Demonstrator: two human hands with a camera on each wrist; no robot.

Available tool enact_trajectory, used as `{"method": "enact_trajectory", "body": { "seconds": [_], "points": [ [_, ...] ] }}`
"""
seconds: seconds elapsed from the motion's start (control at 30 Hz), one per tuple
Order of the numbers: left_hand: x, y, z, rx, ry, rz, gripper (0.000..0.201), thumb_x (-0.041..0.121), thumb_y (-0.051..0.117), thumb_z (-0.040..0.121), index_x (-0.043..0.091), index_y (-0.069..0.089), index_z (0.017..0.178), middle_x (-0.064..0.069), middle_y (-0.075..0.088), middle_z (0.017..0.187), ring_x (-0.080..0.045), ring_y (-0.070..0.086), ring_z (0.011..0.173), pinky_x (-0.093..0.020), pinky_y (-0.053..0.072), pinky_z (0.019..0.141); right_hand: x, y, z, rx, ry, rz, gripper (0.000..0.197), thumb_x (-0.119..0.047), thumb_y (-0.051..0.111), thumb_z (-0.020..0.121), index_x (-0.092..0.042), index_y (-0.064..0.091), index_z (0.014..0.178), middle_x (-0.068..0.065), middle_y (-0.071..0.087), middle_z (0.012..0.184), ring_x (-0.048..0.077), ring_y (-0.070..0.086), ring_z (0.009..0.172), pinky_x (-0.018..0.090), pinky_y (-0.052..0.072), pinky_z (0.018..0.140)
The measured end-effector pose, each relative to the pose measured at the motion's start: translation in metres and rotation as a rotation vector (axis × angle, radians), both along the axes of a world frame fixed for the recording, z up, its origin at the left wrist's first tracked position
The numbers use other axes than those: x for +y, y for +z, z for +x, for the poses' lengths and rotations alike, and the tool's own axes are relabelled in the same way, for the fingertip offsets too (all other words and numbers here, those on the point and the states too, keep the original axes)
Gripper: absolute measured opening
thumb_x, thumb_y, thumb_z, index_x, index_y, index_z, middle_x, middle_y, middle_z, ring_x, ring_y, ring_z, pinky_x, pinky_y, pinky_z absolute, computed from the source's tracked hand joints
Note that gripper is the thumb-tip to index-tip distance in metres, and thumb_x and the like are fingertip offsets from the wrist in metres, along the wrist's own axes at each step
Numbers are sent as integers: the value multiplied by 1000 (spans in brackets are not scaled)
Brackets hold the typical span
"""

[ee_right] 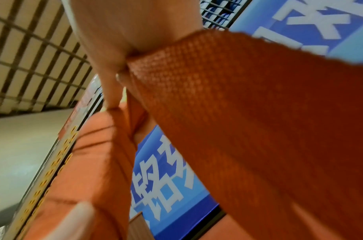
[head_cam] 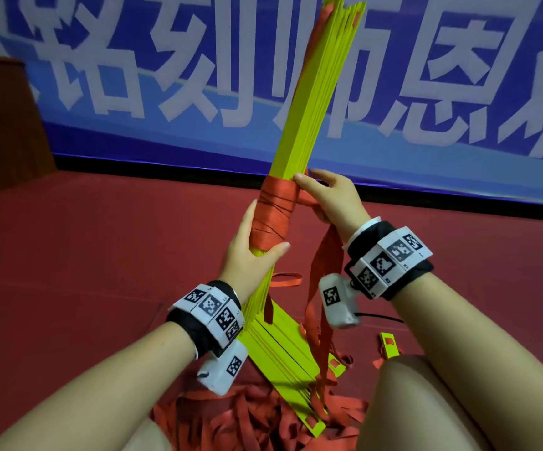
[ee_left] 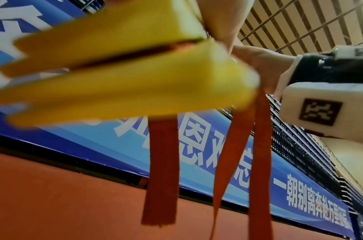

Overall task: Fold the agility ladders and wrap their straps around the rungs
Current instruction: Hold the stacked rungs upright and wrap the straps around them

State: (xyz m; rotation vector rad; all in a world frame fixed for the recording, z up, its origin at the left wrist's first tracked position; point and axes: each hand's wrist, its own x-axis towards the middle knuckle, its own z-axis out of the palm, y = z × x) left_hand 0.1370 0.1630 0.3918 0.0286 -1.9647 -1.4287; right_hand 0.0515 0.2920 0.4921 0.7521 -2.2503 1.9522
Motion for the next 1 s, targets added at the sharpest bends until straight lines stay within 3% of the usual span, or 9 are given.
{"method": "enact_trajectory", "body": {
  "seconds": [0.07,0.17,0.27,0.4,0.6,0.73,0.8,0.9,1.0],
  "points": [
    [-4,3,0,5,-12,12,82,11,76,81,28,33,148,27,52,118,27,49,99,3,35,84,9,1,0,-44,120,71,26,-30,67,89,-7,72,98,4,53,59,8,27,37,17,20,36],
    [-10,5,2,10,-33,23,82,10,75,82,28,31,149,27,49,124,27,46,106,3,33,88,14,0,-2,-83,194,128,9,-14,65,89,-7,70,85,-1,68,64,5,29,37,15,20,36],
    [-12,5,4,18,-60,38,81,9,74,83,28,31,149,20,48,134,13,48,119,-5,34,98,15,-5,-10,-59,82,132,15,-13,63,90,-11,66,76,-1,69,71,3,36,39,15,26,39],
    [-4,4,5,20,-82,33,79,5,72,84,28,31,148,32,46,127,22,47,112,-2,36,93,12,-10,-15,-149,33,4,21,-10,58,93,-16,60,72,8,69,80,3,41,38,14,28,37],
    [4,3,-1,9,-5,9,82,8,76,81,30,33,147,30,52,119,22,52,102,0,36,87,9,2,-10,-213,50,-228,13,0,53,92,1,66,93,2,67,57,3,29,32,12,24,34],
    [0,-4,-5,-69,161,-123,89,33,79,77,41,26,149,-1,57,128,-21,59,111,-31,47,92,-1,3,-3,68,-146,-17,46,-7,54,91,-8,49,137,-1,51,51,2,40,32,18,37,47],
    [0,-5,-3,-147,277,-286,88,39,74,81,41,20,151,-6,55,122,-34,60,104,-39,50,83,-6,1,1,142,-179,41,58,-18,55,93,-14,35,147,-3,51,50,1,46,36,22,42,56],
    [2,-3,3,-144,402,-519,72,52,51,90,34,21,153,-8,51,103,-39,60,83,-34,37,63,-13,-6,3,134,-187,41,68,-34,59,93,-13,28,149,-1,56,60,10,55,54,29,46,68],
    [4,-5,3,-41,415,-632,60,45,30,93,26,34,150,-9,46,91,-36,57,64,-30,31,54,-22,-12,4,135,-221,0,53,-45,64,87,-18,50,129,0,67,89,19,63,81,37,50,83]
  ]
}}
